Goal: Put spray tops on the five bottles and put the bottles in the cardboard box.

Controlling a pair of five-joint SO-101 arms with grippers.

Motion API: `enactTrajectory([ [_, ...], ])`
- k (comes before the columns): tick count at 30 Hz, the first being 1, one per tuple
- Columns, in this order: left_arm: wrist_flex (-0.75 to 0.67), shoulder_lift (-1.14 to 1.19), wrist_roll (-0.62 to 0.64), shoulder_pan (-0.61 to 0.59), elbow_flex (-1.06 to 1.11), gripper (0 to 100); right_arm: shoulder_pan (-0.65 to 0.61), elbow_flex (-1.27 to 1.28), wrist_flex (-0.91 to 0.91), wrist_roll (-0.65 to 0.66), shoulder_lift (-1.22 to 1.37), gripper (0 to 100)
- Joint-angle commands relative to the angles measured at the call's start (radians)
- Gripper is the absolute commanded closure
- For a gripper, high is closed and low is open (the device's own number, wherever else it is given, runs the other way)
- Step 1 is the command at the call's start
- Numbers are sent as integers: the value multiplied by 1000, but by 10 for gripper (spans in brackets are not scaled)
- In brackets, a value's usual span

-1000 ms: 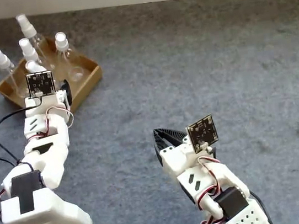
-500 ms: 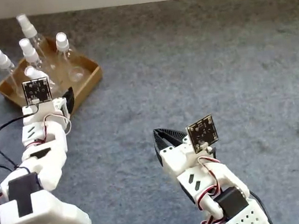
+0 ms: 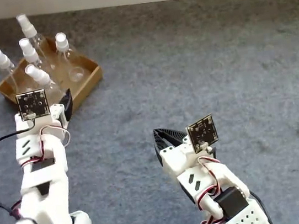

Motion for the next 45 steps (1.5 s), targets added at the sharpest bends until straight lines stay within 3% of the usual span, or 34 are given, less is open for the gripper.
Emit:
enactTrajectory([
  [1,290,-282,-2,-1,2,700,31,174,2,-3,-8,993],
  [10,767,-774,-2,59,1,998,282,76,4,-3,-8,993],
  [17,1026,-1059,0,206,2,995,526,15,4,-3,-8,993],
  [22,1191,-1250,0,314,2,995,599,16,4,-8,-8,993],
  [35,1254,-1297,-2,314,130,995,605,124,7,-8,-8,993],
  [45,1249,-1297,-3,314,397,995,605,160,288,-2,-8,993],
])
